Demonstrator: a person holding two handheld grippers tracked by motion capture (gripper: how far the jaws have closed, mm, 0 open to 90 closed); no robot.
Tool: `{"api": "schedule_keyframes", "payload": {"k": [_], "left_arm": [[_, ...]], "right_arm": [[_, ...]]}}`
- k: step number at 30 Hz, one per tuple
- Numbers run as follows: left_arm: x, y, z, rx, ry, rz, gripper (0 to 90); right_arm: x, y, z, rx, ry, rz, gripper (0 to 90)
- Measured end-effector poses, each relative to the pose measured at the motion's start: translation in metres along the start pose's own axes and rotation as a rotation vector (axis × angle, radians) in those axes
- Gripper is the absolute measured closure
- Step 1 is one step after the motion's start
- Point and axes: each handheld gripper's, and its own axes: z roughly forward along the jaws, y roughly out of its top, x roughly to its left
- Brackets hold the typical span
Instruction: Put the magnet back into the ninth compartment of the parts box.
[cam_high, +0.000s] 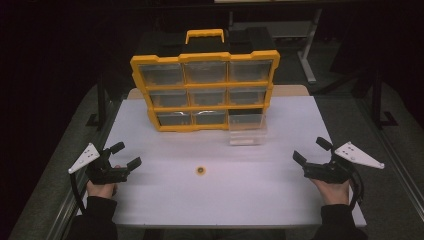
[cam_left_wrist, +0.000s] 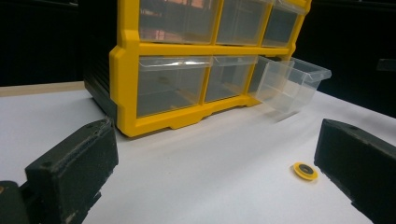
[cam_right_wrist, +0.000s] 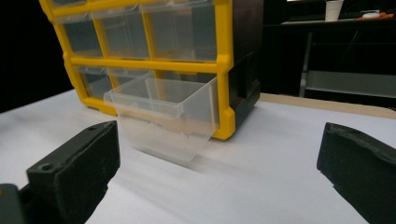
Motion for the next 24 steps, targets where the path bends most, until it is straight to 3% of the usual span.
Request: {"api": "schedule_keyframes", "payload": {"k": [24], "left_arm": [[-0.001,-0.002,0.003,0.004,0.005,0.009,0.0]], "right_arm": [[0.009,-0.003,0.016,0.140,0.032,-0.031,0.0]]}}
